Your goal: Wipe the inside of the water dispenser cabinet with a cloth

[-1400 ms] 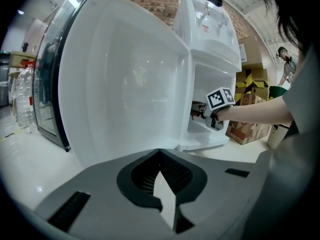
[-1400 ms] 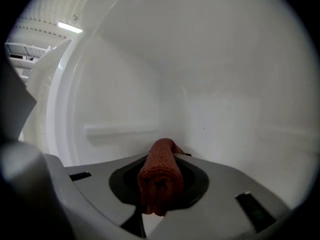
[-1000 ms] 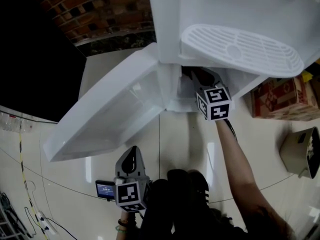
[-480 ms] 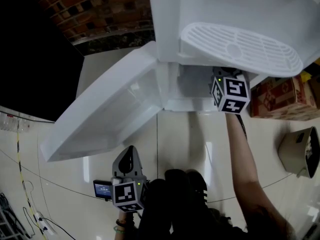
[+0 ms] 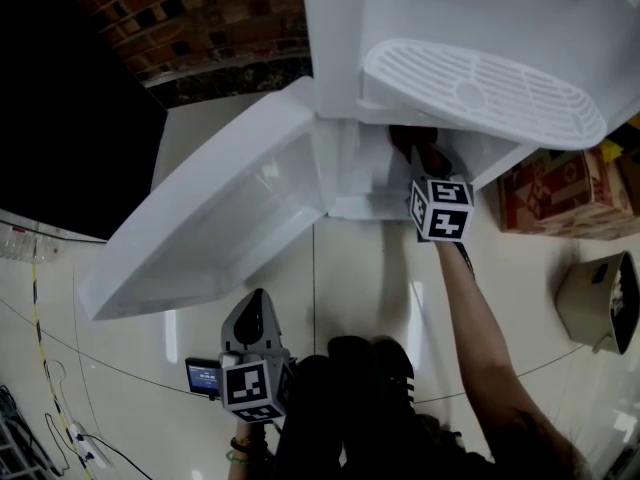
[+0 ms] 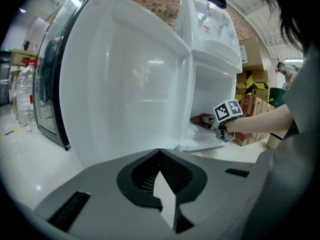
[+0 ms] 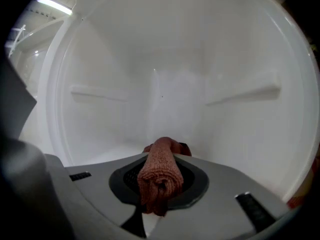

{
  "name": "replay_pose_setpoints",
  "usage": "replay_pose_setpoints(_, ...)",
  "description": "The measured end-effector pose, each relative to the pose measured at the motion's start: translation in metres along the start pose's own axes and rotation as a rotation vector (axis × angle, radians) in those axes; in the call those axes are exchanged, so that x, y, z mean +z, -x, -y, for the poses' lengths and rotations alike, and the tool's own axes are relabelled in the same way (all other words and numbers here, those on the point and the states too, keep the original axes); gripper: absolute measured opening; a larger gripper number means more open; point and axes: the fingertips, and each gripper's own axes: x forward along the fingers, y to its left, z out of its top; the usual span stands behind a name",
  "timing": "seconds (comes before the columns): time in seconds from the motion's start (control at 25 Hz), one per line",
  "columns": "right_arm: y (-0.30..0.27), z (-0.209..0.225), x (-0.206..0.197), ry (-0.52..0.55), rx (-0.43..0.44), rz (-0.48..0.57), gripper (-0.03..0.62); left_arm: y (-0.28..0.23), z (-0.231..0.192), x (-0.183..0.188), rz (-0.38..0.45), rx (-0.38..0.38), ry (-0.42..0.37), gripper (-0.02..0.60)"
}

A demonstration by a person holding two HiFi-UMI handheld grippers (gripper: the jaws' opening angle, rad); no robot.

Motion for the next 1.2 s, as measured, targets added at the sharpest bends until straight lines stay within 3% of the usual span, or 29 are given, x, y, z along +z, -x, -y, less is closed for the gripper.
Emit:
replay_pose_setpoints(0.2,0.015,0.0,0.028,0.0,0.001,0.074,0.074,0.0,0.001,-0.001,0.0,-0.006,-0.013,0.003)
replay_pose_setpoints(0.52,0.104,0.022,0.144,-0.034,-0.129,0.426,0.074,-0.003,0.007,0.0,0.005,-0.015,-0.015,0.003)
replay_pose_setpoints(0.64,0.123,0.031,0.171,-0.083,-0.179,0.514,0.074,-0.005,0.011,0.002,0.01,-0.02,-0.029,0.003)
replay_pose_setpoints(0.72,0.117,0.039,0.169,-0.132,-0.204,0.503,0.074,-0.005,0.012,0.003,0.012,-0.021,-0.027,0.003)
replay_pose_setpoints(0.88,0.091,0.043,0.133,-0.167,-0.229,0.381,0.074,-0.005,0.012,0.003,0.014,-0.02,-0.024,0.003)
replay_pose_setpoints(1.2,0.067,0.036,0.016,-0.118,-0.245,0.093,0.074,-0.003,0.007,0.003,0.017,-0.008,-0.011,0.003)
